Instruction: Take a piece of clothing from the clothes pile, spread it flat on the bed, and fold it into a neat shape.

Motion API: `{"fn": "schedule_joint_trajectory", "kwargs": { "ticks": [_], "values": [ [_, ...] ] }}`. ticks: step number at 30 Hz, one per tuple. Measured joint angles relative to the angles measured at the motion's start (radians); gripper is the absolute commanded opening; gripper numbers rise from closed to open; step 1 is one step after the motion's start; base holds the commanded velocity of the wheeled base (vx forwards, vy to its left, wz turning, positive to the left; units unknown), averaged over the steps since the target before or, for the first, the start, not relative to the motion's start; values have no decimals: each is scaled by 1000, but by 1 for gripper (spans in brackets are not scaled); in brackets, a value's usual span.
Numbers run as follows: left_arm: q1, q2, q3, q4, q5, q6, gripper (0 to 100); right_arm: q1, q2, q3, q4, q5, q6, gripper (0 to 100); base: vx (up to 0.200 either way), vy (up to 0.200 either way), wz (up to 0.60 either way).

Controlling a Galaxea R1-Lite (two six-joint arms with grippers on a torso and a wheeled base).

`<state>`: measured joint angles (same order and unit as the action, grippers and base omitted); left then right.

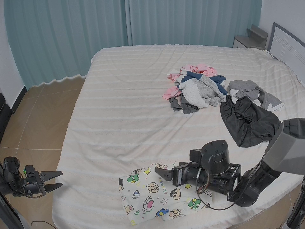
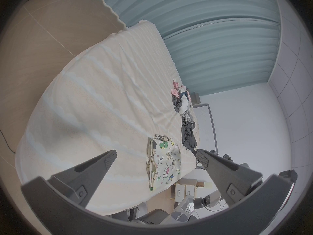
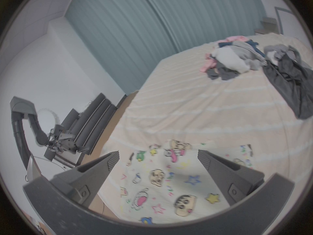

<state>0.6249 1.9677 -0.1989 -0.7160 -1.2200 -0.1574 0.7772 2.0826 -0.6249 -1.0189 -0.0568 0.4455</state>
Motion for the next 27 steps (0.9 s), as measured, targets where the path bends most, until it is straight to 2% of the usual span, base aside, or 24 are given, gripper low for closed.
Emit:
{"fn": "schedule_joint_trajectory", "kwargs": {
  "ticks": [4, 11, 15, 19, 22, 27],
  "values": [
    [-4, 7, 3, 0, 13, 31, 100, -86, -27, 87, 2, 25, 32, 100, 0, 0, 0],
    [-50, 4, 49, 0, 74, 89, 100, -195, -59, 253, -11, 86, 148, 100, 0, 0, 0],
    [-78, -16, 83, 1, 81, 99, 100, -208, -59, 314, -42, 133, 158, 100, 0, 0, 0],
    [-84, -14, 92, -3, 100, 103, 100, -164, -46, 350, -128, 161, 152, 100, 0, 0, 0],
    [-85, -1, 92, -20, 114, 107, 100, -119, -30, 377, -190, 157, 101, 100, 0, 0, 0],
    [-85, 23, 91, -47, 120, 115, 100, -89, -3, 427, -290, 142, -122, 100, 0, 0, 0]
  ]
}}
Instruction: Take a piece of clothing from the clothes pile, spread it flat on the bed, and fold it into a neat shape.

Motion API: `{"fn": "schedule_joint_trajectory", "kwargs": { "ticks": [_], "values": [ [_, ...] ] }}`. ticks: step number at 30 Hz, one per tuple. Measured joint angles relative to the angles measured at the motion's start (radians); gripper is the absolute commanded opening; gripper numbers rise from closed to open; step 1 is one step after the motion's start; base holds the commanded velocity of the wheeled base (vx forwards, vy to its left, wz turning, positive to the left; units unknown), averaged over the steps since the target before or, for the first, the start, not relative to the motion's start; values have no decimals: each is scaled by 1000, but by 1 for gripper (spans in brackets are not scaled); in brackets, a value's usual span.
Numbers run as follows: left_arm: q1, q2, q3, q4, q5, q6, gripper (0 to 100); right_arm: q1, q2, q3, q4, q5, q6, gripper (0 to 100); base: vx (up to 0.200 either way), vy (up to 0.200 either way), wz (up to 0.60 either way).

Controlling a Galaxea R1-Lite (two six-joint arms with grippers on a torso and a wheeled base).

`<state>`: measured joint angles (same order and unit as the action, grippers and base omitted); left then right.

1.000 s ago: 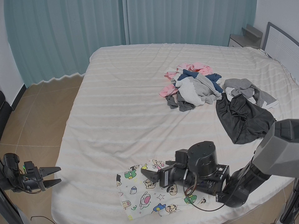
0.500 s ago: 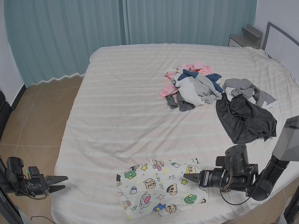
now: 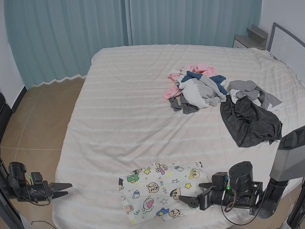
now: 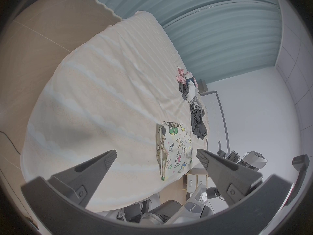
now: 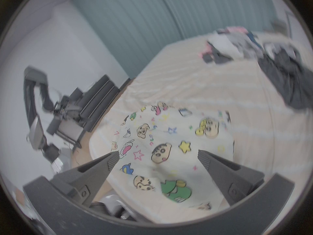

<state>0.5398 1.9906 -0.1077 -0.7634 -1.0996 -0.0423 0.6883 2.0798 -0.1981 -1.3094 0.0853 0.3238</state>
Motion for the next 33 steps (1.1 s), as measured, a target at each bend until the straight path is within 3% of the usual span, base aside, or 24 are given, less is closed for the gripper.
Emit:
{"fn": "schedule_joint_trajectory", "kwargs": {
  "ticks": [7, 10, 17, 33],
  "values": [
    [0, 28, 2, -25, 3, 11, 100, 10, 55, 80, -184, -6, -341, 100, 0, 0, 0],
    [0, 35, 3, -30, 3, 14, 100, 19, 85, 120, -209, -6, -417, 100, 0, 0, 0],
    [-1, 45, 1, -33, 5, 15, 100, 64, 140, 172, -224, -3, -440, 100, 0, 0, 0],
    [0, 49, -1, -34, 5, 13, 100, 72, 224, 166, -226, -8, -438, 100, 0, 0, 0]
  ]
}}
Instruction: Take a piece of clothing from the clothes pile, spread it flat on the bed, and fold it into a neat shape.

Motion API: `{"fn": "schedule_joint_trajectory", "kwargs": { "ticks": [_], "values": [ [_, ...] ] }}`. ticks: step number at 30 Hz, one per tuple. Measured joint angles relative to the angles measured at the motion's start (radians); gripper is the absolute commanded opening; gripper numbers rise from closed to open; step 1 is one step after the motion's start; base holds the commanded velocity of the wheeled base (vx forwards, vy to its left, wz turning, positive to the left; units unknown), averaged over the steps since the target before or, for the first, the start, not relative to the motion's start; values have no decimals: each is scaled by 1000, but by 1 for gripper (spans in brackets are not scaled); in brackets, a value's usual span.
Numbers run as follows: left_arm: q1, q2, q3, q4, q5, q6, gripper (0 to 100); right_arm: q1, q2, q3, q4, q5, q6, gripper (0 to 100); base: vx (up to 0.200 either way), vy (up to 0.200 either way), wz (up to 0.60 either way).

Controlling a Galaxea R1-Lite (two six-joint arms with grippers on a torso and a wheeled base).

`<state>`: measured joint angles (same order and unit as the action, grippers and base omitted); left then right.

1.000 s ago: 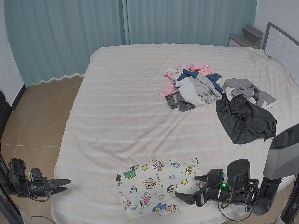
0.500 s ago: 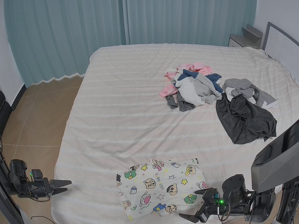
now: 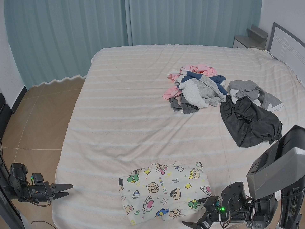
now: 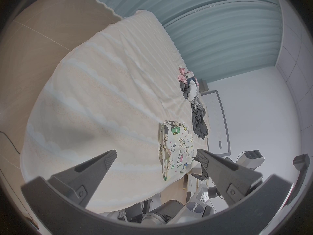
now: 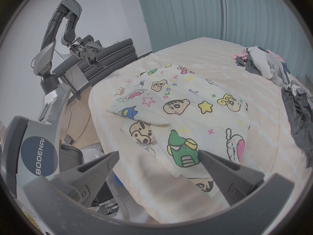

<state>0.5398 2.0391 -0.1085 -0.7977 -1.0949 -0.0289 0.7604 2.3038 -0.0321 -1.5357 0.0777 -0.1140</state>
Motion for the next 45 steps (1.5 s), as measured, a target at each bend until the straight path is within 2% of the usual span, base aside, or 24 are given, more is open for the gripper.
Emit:
{"fn": "schedule_joint_trajectory", "kwargs": {
  "ticks": [8, 9, 28, 35, 36, 45],
  "values": [
    [0, 1, 0, 0, 0, -1, 100, -2, 25, -3, 0, -1, 1, 100, 0, 0, 0],
    [0, 1, 0, 0, 0, -1, 100, -3, 26, -3, 0, -1, 1, 0, 0, 0, 0],
    [0, 6, 0, -1, 0, 0, 100, -3, 11, 9, 0, -5, 2, 0, 0, 0, 0],
    [0, 6, 0, -1, 0, 0, 100, -3, -18, -19, -1, -33, 9, 0, 0, 0, 0],
    [0, 6, 0, -1, 0, 0, 100, -4, -18, -22, 0, -35, 9, 100, 0, 0, 0],
    [-1, 6, 0, -1, 0, 0, 100, -4, -1, -65, 1, -37, 22, 100, 0, 0, 0]
  ]
}}
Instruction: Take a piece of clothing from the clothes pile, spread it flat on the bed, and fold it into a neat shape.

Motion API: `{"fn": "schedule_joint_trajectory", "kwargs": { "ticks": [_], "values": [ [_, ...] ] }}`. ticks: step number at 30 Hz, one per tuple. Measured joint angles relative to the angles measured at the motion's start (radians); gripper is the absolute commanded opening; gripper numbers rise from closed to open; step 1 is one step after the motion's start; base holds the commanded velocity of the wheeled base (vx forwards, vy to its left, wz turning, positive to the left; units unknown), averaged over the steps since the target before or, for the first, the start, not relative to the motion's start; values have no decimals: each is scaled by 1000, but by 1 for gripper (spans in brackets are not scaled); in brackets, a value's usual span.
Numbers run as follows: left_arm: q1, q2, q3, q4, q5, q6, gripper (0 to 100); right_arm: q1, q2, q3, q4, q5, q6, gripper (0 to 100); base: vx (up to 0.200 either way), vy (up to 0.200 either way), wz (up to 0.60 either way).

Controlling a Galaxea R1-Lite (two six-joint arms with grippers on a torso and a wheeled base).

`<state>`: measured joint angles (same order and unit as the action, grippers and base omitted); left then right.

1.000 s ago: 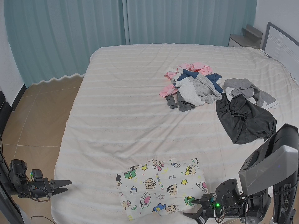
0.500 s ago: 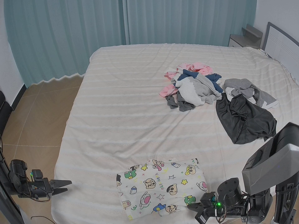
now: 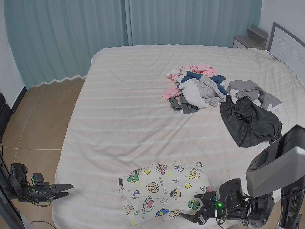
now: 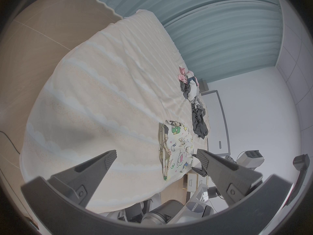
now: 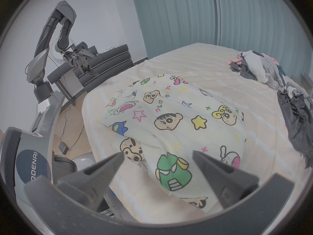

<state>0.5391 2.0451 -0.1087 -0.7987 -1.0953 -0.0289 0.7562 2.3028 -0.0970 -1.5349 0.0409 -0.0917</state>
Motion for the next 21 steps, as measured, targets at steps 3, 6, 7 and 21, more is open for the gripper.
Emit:
{"fn": "schedule_joint_trajectory", "kwargs": {
  "ticks": [3, 6, 7, 21],
  "values": [
    [0, 0, 0, 0, 0, 0, 100, 3, 17, -17, 0, 0, -1, 100, 0, 0, 0],
    [1, 0, 0, 0, 0, 0, 100, 6, 37, -30, 0, 0, -1, 0, 0, 0, 0],
    [1, 0, 0, 0, 0, 0, 100, 9, 42, -34, 0, 0, -1, 0, 0, 0, 0],
    [0, 0, 0, 0, -1, 0, 100, 11, 68, -27, -2, -5, -1, 0, 0, 0, 0]
  ]
}}
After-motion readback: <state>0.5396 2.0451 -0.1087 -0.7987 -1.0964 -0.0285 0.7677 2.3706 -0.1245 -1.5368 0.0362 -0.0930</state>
